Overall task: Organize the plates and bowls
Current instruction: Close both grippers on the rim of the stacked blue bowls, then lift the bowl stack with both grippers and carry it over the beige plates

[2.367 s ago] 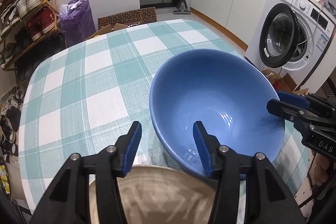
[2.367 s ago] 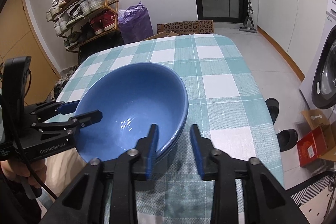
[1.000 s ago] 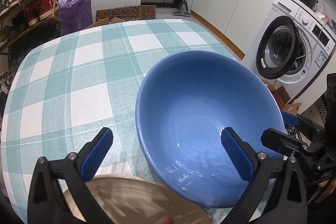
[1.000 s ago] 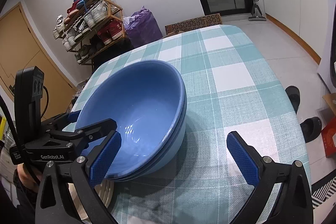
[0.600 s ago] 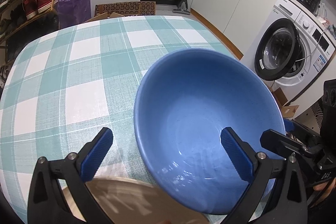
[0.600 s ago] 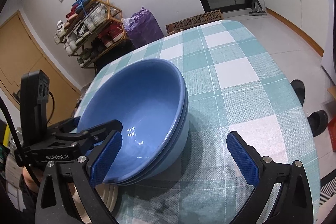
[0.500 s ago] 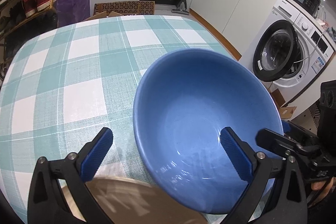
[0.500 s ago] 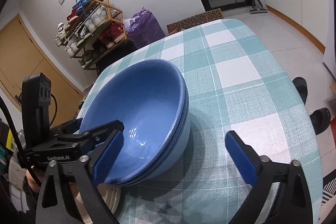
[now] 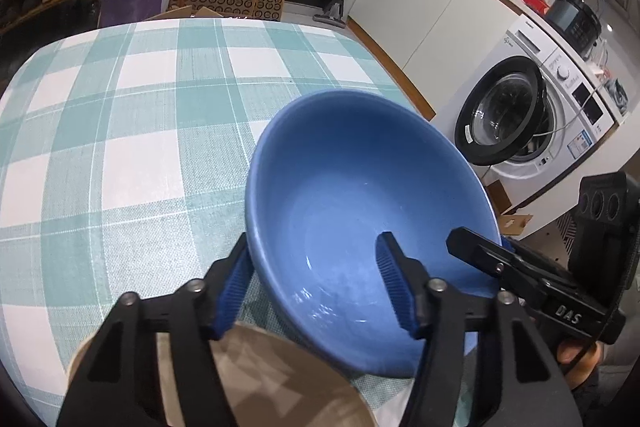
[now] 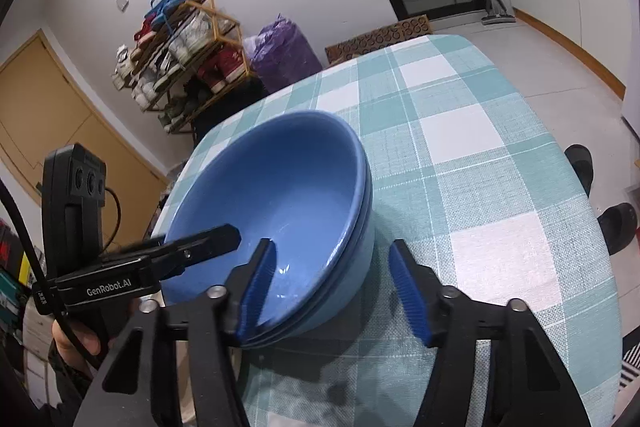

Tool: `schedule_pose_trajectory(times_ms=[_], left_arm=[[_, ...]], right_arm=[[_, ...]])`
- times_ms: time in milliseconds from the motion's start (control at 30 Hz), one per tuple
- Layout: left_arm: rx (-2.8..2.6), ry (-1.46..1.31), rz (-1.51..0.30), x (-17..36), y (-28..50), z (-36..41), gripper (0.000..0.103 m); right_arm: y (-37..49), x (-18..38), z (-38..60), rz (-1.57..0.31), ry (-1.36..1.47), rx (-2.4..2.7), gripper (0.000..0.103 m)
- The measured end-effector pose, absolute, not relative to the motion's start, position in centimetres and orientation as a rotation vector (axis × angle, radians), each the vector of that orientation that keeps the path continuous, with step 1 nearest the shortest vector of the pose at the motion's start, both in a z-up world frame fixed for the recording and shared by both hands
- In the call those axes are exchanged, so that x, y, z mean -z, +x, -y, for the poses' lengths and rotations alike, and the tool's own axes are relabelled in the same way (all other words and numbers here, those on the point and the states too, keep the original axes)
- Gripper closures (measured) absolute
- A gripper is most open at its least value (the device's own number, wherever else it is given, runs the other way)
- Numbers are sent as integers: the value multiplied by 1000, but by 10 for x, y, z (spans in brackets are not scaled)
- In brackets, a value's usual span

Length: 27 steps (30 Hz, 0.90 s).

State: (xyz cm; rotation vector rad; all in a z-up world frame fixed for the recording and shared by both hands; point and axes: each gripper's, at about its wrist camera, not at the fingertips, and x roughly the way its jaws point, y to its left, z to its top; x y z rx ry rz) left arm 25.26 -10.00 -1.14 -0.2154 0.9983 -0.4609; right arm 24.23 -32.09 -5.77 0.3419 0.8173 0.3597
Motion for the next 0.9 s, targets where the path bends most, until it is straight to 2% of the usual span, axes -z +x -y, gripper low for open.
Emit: schedule_pose_trajectory(times_ms=[100,133,233,300,467,900], left_arm=[[454,-234,-1001,11,252,97,51],[446,-241,-1001,12,252,95,56],[426,-251,-1002,13,252,91,66],[417,-248,-1002,13,251,91,68],[398,-230,-1001,12,249,92,69],[378,-206,-1000,8,244,99,69]], right_arm=[[244,61,321,-818,375,-360,58],[244,61,322,-816,384,-362,60],[244,60,321,-813,392,-352,61],[244,60,321,-812,396,-345,63],[244,59,320,-811,390,-325,66],[240,57,321,-821,377,-310,67]])
